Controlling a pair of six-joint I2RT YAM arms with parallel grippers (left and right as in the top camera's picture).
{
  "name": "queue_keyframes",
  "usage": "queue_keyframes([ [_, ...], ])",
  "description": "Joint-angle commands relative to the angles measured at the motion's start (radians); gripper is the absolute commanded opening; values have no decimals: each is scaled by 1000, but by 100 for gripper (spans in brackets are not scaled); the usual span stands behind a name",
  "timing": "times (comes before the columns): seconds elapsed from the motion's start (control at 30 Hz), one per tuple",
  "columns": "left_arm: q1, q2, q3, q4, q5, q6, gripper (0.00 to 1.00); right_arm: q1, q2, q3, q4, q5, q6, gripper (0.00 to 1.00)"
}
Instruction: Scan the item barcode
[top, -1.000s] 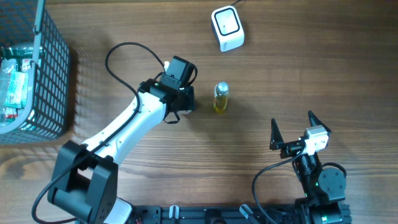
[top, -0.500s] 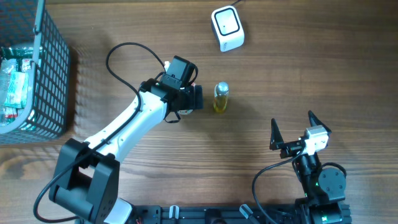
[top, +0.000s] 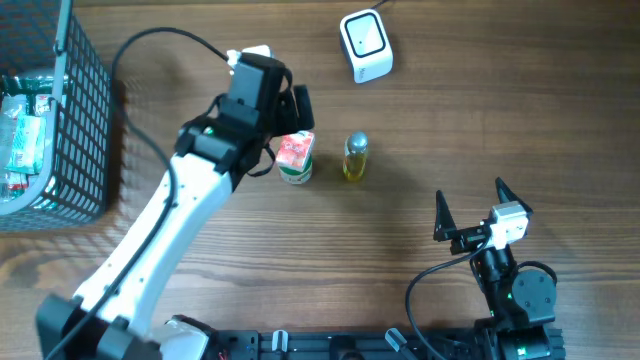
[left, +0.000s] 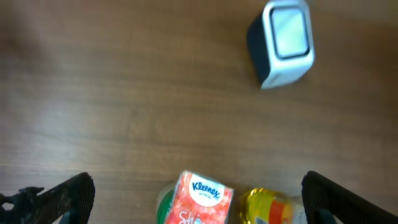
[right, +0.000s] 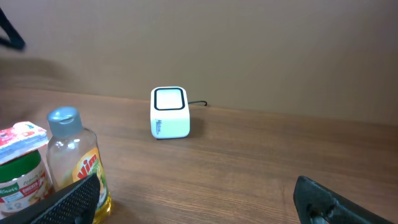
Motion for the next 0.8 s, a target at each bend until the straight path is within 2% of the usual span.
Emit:
queue_keyframes([
  [0.0,4,-42,13,-6,-35,10,100,-4,-3,-1,3,9,2,100],
  [0.23,45,-77,44,-29,-29,43,100,-4,-3,-1,3,9,2,99],
  [0.53,209,-81,344,-220,14,87,100,-4,-3,-1,3,9,2,100],
  [0.77,251,-66,350,-328,14,110,100,-4,-3,-1,3,9,2,100],
])
